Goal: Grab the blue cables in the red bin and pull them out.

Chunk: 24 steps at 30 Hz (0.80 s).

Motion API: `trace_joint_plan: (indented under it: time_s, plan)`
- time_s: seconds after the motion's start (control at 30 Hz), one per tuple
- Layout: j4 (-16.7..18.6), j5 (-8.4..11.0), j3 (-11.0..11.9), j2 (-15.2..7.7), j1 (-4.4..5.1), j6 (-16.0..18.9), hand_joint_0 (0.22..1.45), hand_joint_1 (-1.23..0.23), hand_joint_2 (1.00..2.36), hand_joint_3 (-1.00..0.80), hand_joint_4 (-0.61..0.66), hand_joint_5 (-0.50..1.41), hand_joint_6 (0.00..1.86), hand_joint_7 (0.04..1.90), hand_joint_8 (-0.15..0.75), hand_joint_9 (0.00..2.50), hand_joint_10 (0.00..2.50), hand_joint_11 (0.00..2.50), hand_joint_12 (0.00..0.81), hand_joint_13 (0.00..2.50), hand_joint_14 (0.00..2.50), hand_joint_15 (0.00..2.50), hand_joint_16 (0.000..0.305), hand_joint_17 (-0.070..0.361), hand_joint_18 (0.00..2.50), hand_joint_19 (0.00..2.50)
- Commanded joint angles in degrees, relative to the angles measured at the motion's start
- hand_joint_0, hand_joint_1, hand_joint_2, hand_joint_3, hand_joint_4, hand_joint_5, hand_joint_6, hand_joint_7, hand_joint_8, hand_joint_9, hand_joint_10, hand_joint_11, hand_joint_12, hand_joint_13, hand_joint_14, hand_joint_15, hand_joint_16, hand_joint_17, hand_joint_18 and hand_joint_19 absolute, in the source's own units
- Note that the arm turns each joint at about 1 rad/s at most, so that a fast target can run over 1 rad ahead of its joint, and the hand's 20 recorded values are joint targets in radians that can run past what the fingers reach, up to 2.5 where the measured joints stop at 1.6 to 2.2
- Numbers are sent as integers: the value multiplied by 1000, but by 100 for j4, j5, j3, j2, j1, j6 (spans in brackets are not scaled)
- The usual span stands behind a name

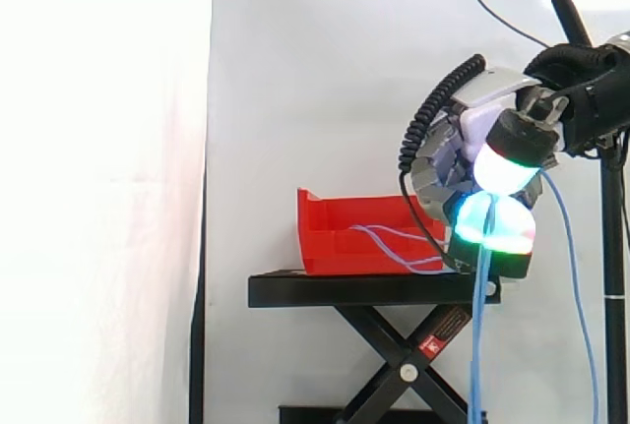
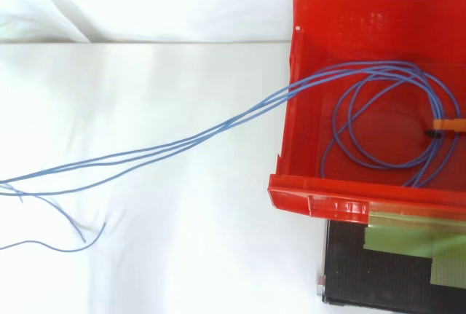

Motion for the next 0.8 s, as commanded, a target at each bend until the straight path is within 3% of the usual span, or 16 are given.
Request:
trace_joint_plan:
  time_s: [0.0, 0.2, 0.5, 0.77]
  plan:
    - [1, 0, -1, -1, 2, 26, 930, -974, 1024, -425, 178, 518, 823, 595, 293, 678, 1997, 1259, 321, 948, 1688, 1172, 40, 89, 774, 1174]
    - [10, 0, -1, -1, 2, 26, 925, -981, 1021, -501, 176, 501, 800, 600, 292, 670, 2005, 1245, 323, 931, 1673, 1177, 40, 90, 750, 1171]
    - [133, 0, 8, -1, 2, 193, 838, -941, 1000, -996, 179, 603, 734, 637, 295, 689, 2029, 1211, 321, 940, 1667, 1160, 39, 89, 750, 1184]
    - [142, -9, 8, -1, 2, 220, 794, -890, 1000, -1000, 177, 676, 684, 666, 305, 728, 2029, 1213, 329, 957, 1677, 1145, 40, 90, 772, 1174]
